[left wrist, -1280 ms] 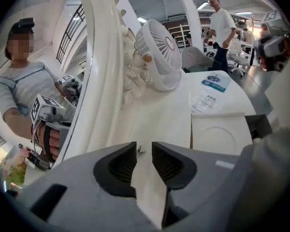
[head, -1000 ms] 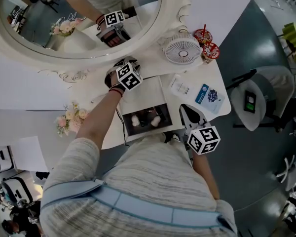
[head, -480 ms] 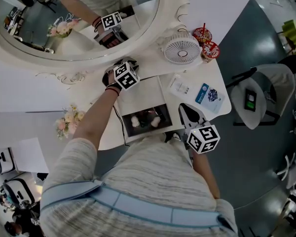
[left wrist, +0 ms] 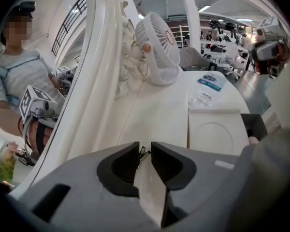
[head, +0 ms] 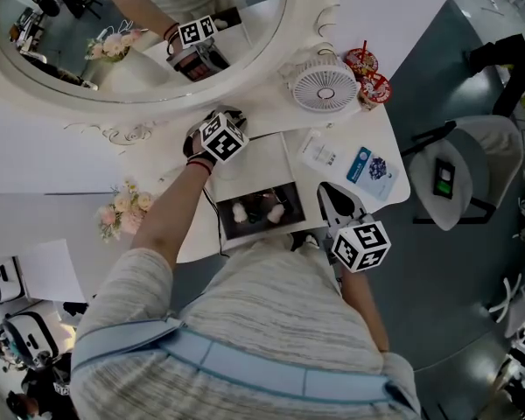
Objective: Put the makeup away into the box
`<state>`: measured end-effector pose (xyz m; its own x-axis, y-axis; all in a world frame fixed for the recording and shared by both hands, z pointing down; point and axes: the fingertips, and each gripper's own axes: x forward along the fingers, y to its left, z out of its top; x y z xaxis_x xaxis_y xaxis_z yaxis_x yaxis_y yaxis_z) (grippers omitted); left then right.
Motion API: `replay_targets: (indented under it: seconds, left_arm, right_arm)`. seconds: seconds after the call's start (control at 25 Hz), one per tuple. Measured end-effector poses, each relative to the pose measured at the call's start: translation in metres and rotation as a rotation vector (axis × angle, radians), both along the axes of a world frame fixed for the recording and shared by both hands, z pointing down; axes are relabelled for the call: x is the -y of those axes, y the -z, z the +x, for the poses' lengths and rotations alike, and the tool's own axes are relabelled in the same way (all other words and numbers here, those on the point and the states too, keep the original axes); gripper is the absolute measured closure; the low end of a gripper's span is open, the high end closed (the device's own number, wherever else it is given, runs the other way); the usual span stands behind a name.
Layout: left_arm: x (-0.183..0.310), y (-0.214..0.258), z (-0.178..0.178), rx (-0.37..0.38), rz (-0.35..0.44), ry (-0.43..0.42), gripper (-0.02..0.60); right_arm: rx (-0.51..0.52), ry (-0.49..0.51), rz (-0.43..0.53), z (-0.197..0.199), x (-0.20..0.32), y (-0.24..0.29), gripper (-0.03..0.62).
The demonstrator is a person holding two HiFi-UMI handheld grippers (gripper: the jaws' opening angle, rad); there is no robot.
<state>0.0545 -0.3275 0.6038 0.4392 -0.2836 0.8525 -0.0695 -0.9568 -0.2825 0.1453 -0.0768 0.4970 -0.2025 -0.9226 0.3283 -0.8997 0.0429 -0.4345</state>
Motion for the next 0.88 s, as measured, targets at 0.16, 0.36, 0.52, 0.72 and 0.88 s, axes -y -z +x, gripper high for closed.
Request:
replay_targets:
  seconds: [0.16, 0.36, 0.52, 0.72, 0.88]
  left_arm:
    - [0.000, 0.000, -0.001, 0.009, 0.007, 0.011, 0.501]
    - [-0.004, 0.003, 0.000, 0.010, 0.032, 0.003, 0.525]
    - [-0.008, 0.001, -0.002, 0.016, 0.030, 0.001, 0.545]
    - [-0.008, 0.000, -0.006, 0.025, 0.045, 0.002, 0.555]
    - [-0.008, 0.009, -0.006, 0.016, 0.079, -0.005, 0.567]
  right_arm:
    - [-0.002, 0.008, 0.003, -0.003, -0.001, 0.002, 0.583]
    - [-0.004, 0.003, 0.001, -0.002, -0.006, 0.003, 0.583]
    - [-0.004, -0.003, -0.001, 0.001, -0.010, 0.003, 0.583]
    - [-0.008, -0.003, 0.000, -0.001, -0.014, 0.004, 0.583]
    - [-0.008, -0.004, -0.001, 0.000, -0.015, 0.004, 0.583]
